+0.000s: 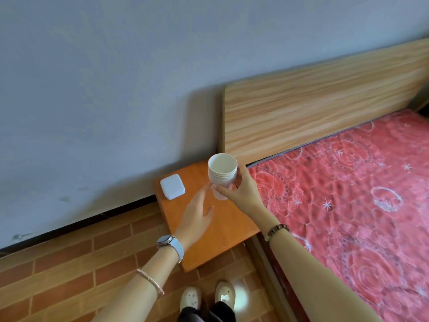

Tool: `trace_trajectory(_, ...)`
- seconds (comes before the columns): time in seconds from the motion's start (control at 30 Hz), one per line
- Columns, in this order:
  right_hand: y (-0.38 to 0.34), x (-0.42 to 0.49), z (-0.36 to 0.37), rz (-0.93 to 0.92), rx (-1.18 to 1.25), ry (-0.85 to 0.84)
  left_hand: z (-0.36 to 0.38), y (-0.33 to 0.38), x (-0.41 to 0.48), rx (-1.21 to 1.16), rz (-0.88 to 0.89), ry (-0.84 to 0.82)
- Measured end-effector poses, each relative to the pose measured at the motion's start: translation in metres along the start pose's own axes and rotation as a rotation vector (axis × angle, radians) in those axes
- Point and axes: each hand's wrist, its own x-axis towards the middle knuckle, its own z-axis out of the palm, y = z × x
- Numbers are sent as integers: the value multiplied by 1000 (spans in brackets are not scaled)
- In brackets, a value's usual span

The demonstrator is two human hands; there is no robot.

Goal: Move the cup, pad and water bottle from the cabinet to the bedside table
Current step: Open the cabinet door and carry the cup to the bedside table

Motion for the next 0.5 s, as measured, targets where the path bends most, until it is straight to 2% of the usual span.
trace_trajectory(0.27, 73, 72, 28, 34, 36, -43, 31, -60, 73, -15, -74, 33)
trace_trajectory(0.5, 159, 126, 62, 62, 1, -90, 60, -132, 125, -46, -164, -56)
